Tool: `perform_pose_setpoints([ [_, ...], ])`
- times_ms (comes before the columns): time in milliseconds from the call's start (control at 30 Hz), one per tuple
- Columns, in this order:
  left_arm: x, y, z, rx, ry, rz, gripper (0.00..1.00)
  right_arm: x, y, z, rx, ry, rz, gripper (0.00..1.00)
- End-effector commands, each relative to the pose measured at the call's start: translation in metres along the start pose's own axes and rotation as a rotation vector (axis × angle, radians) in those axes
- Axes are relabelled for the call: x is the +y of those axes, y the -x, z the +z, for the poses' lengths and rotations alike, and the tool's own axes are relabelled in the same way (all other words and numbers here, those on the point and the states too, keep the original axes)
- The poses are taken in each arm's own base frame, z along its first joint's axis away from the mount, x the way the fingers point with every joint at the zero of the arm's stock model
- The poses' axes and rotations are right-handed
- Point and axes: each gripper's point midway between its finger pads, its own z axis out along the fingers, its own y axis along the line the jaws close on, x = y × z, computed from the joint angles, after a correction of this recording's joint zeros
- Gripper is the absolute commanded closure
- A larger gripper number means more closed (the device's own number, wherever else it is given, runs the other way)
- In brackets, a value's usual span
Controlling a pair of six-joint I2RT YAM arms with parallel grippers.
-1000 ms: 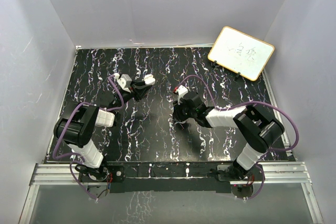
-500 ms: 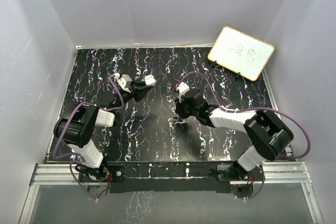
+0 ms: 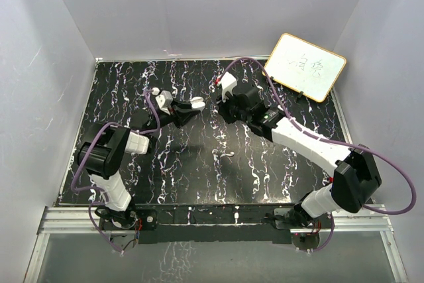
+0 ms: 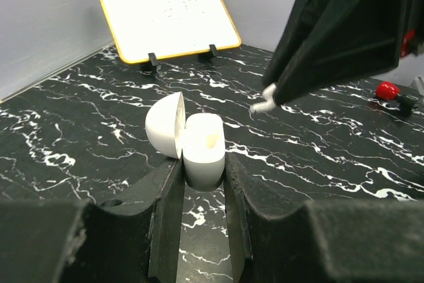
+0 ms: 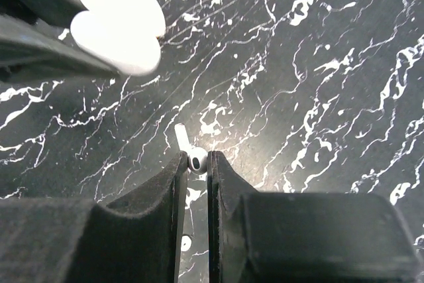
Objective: Insert the wireless bluetooth earbuds into the charging case
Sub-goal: Pick up the earbud from the center of the board.
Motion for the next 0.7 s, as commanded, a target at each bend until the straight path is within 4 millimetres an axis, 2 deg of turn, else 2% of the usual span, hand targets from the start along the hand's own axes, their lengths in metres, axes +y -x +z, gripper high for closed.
perform_pose_setpoints([
  [0, -0.021, 0.041, 0.015, -0.127, -0.115, 0.142, 1.0, -0.001, 0.03, -0.02, -0.003, 0.004, -0.047, 0.92],
  [100, -0.028, 0.042, 0.02, -0.127, -0.147, 0.141, 1.0, -0.004, 0.042, -0.028, -0.044, -0.01, -0.058, 0.92],
  [333, -0.047, 0.024, 0.028, -0.091, -0.257, 0.171, 1.0, -0.007, 0.061, -0.036, -0.043, -0.024, -0.119, 0.93],
  [500, -0.05, 0.017, 0.029, -0.076, -0.289, 0.189, 1.0, -0.007, 0.073, -0.047, -0.051, -0.023, -0.121, 0.93],
  [667, -0.048, 0.02, 0.032, -0.08, -0.291, 0.196, 1.0, -0.009, 0.072, -0.05, -0.03, -0.037, -0.134, 0.94],
])
